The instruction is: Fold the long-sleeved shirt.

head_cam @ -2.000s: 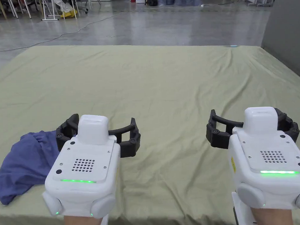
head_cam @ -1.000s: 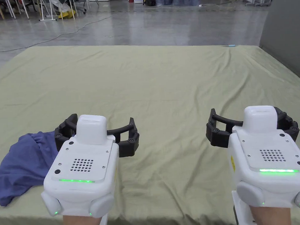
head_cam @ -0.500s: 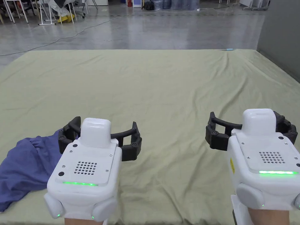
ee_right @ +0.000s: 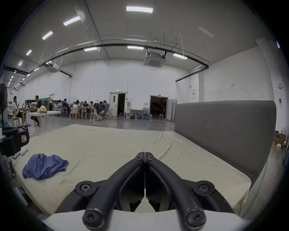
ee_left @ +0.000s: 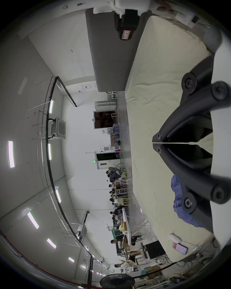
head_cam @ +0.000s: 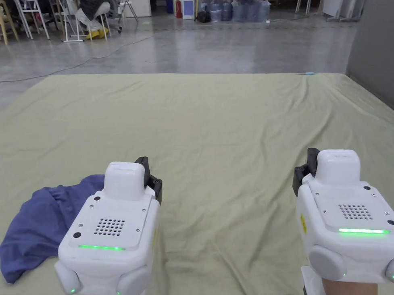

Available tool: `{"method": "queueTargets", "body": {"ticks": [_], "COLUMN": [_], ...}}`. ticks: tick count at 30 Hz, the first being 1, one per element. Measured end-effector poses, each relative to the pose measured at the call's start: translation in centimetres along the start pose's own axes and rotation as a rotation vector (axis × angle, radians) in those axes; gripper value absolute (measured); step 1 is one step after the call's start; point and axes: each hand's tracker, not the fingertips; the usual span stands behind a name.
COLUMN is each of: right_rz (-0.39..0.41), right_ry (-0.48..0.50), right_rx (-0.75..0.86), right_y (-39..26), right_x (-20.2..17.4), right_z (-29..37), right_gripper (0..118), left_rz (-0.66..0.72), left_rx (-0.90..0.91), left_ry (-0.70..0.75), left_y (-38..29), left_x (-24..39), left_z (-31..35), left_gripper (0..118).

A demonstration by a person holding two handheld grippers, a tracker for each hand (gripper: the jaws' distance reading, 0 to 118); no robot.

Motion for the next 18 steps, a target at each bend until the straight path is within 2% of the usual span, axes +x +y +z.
{"method": "queueTargets", "body": {"ticks": [10,15,18], "right_rz": [-0.016,-0.015,-0.009], "right_ry": [0.361,0.442,0.45], "right_rx": [0.056,0.048,0.045], "right_y": [1.0,1.0,0.8], "right_x": [-13.1,-16.2,-16.6], "right_z": [0.4,1.1,1.2], "right_gripper": [0,0,0], "left_rz": [0.01,0.034,0.059], "left_rx": [-0.014,-0.053,-0.166], "left_ry": [0.43,0.469,0.424], "left_y": [2.1,1.4,0.9], "left_x": [-10.6,-12.8,-13.7], "left_z": [4.8,6.2,4.9], "left_gripper": [0,0,0]}}
